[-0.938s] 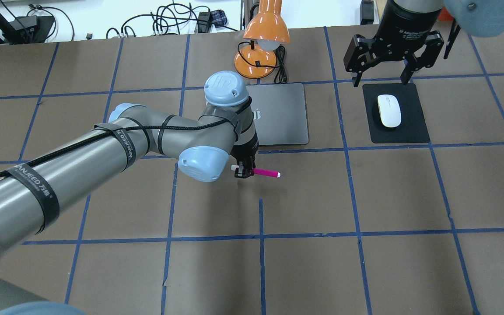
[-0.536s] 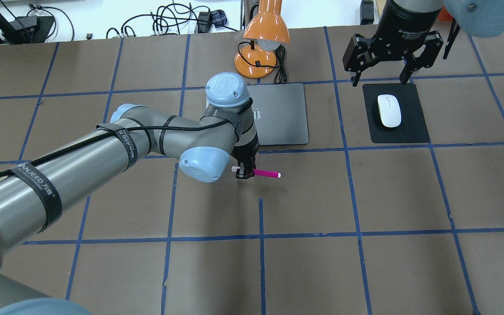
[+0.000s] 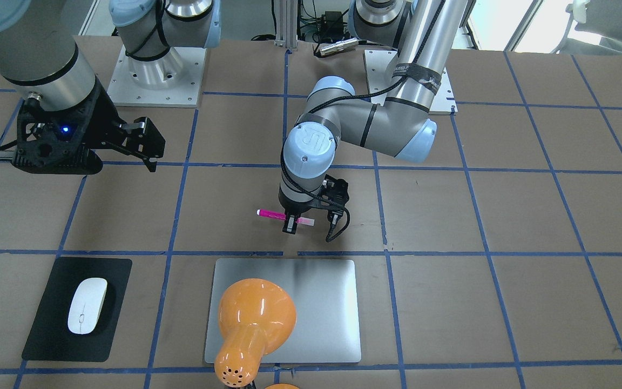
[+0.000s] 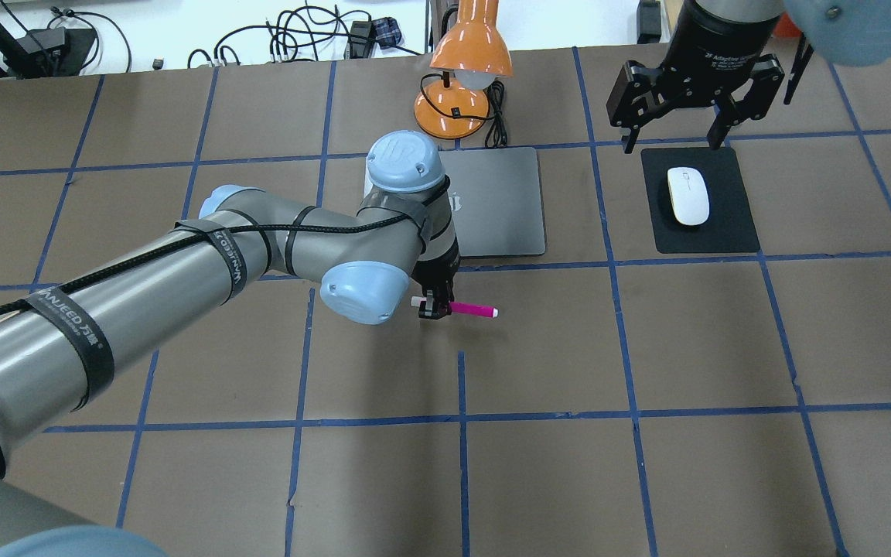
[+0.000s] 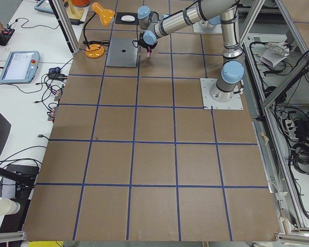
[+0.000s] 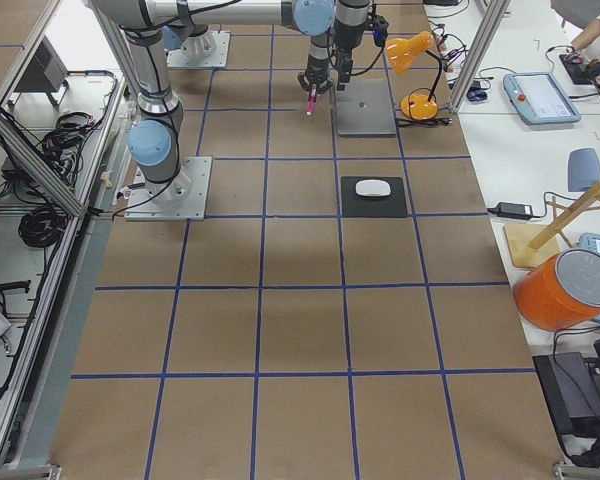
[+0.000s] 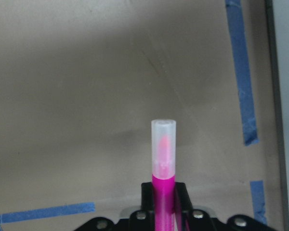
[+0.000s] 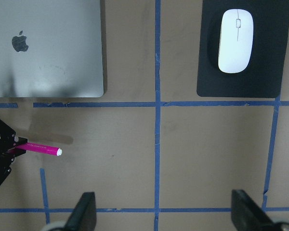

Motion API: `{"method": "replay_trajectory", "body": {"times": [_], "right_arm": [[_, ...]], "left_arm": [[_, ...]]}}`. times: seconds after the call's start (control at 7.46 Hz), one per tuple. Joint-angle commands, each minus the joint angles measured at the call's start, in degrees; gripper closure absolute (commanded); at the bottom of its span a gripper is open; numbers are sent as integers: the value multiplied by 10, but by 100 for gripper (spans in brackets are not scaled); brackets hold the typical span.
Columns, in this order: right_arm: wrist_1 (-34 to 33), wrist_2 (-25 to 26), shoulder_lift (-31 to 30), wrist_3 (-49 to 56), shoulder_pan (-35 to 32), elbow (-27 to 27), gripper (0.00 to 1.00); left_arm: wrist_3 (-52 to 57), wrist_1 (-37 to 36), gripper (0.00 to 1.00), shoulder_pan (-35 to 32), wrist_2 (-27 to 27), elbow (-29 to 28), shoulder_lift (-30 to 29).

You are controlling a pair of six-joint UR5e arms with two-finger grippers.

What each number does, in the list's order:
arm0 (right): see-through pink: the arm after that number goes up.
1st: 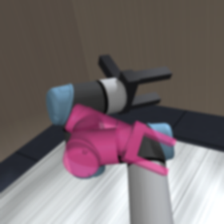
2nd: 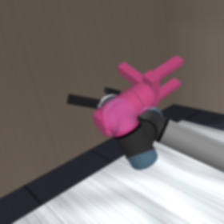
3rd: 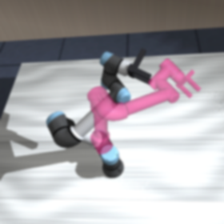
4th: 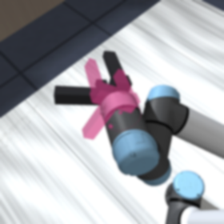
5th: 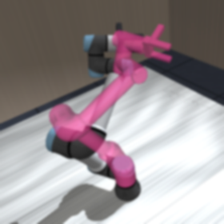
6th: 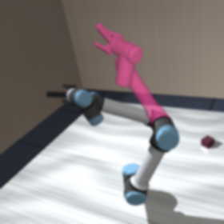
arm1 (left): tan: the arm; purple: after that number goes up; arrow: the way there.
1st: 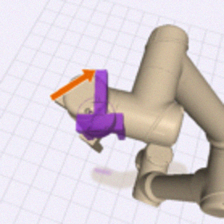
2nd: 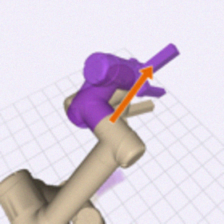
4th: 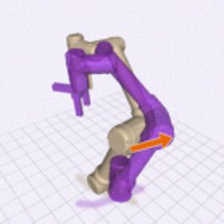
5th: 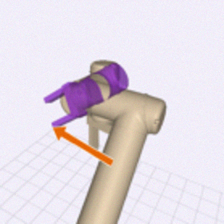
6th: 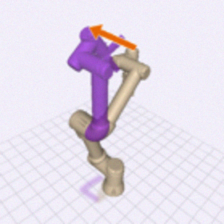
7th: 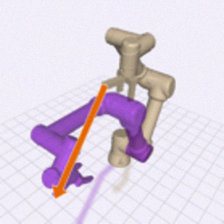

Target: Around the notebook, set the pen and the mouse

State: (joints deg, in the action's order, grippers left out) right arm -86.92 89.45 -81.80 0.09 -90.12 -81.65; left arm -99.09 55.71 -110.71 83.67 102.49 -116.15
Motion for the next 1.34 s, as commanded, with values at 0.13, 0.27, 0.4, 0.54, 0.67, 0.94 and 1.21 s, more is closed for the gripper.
{"method": "replay_trajectory", "body": {"times": [0.13,0.27,0.4,0.54,0.67,0.94,1.21], "right_arm": [[-4,5,-5,1,-1,0,0],[-4,5,-5,1,-1,0,0],[-4,5,-5,1,-1,-1,0],[-4,5,-5,1,-1,-1,0],[-4,5,-5,1,-1,-1,0],[-4,5,-4,1,-1,-1,0],[-4,5,-4,0,-1,-1,0]], "left_arm": [[-1,-1,66,-1,-13,0,-7],[4,1,54,-1,-9,-1,-8],[26,1,44,1,-9,-4,0],[76,15,24,12,-8,-10,14],[180,25,2,34,10,-12,21],[305,34,0,79,24,-13,56],[383,36,0,119,26,-19,89]]}}
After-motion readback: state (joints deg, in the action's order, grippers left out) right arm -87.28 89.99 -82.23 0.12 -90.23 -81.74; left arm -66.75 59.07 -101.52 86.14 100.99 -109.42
